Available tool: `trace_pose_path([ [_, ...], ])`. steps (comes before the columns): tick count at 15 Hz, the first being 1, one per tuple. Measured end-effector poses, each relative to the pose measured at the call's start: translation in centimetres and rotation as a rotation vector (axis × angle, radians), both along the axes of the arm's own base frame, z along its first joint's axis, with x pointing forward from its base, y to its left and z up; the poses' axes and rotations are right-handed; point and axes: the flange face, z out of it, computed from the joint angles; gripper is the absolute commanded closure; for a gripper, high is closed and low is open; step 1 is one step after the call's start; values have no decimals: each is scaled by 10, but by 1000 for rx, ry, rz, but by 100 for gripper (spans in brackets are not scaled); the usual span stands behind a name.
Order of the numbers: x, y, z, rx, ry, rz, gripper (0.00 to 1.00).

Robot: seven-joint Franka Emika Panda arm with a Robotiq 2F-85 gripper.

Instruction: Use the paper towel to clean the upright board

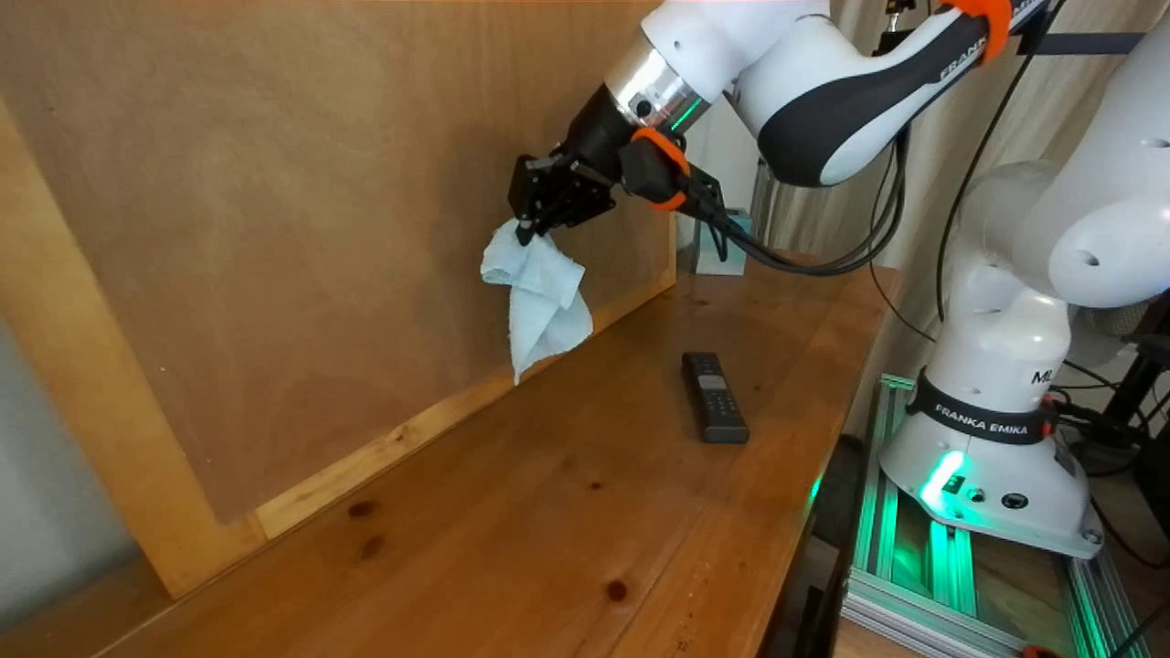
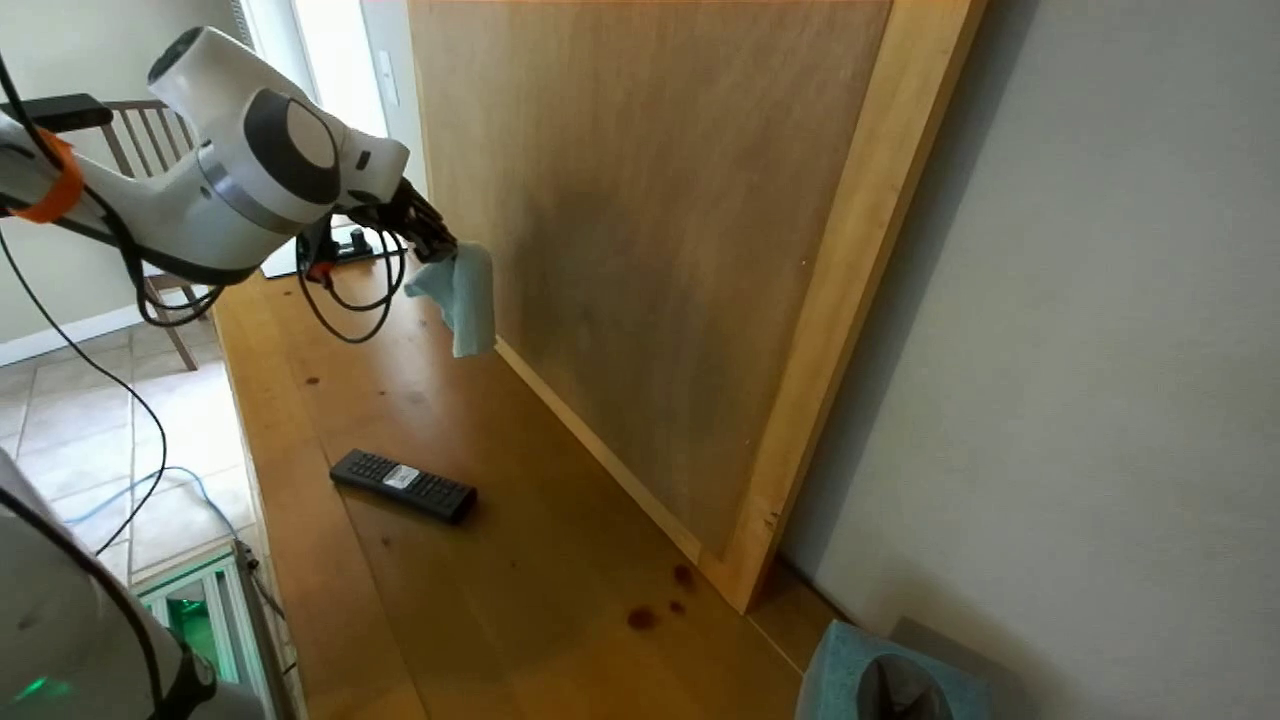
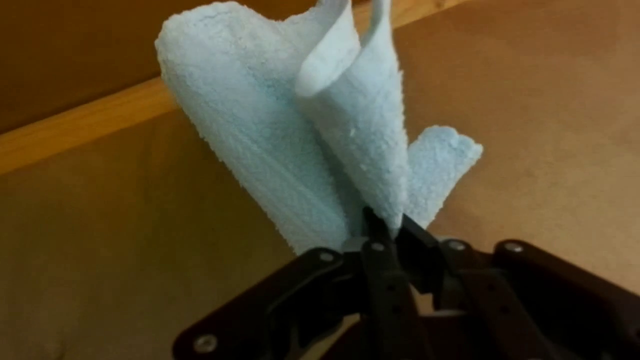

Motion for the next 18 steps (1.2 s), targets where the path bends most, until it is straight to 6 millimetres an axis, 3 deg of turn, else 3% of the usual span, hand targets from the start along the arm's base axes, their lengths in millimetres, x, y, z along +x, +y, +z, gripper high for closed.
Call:
trace_pose_path([
  [10,-36,41,36,179,84,212,98],
  [18,-64,74,23,192,153,333,92],
])
